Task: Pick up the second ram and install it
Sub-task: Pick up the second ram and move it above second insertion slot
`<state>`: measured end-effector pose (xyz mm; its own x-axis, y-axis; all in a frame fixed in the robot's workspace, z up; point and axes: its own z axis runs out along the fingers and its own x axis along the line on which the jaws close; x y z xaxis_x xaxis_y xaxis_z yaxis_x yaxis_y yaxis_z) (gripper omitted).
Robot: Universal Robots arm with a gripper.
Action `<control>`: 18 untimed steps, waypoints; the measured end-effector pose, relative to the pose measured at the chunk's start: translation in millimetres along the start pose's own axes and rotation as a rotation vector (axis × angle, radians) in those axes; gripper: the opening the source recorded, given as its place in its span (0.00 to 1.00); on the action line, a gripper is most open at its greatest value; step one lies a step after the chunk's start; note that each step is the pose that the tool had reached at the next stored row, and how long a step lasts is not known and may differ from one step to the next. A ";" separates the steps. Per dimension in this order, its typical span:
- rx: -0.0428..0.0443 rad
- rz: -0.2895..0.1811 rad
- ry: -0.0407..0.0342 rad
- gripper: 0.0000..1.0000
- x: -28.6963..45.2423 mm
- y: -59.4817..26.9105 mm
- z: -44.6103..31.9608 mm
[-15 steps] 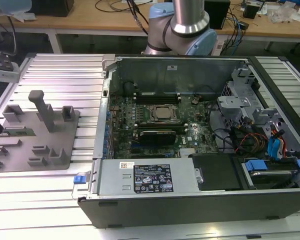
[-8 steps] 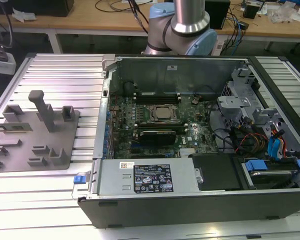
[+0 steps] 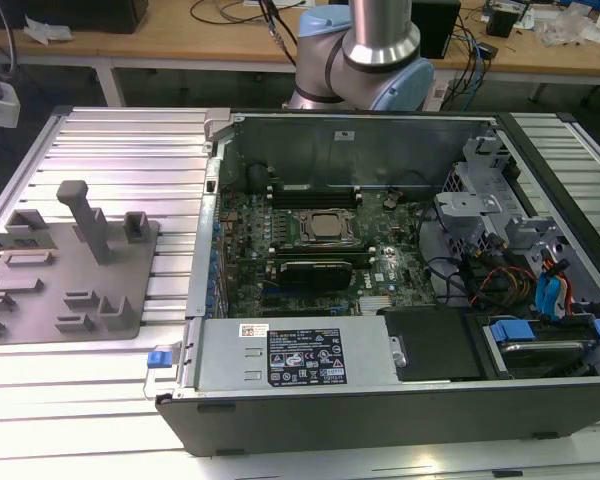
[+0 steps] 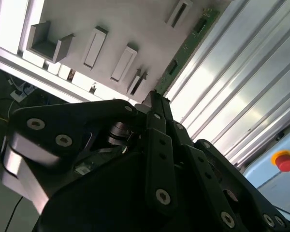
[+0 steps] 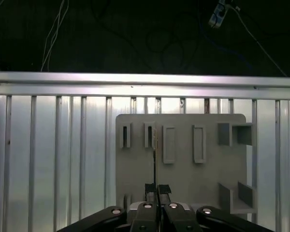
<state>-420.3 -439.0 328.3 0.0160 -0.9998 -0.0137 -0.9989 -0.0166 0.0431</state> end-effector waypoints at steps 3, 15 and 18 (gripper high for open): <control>-0.0001 0.000 0.0000 0.09 -0.2 0.5 -10.3; 0.0000 0.000 0.0000 0.09 -0.6 1.9 -43.3; 0.0000 0.000 -0.0001 0.09 -0.7 2.1 -49.0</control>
<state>-420.3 -439.0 377.3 0.0161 -0.9998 -0.0138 -0.9989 -0.0167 0.0430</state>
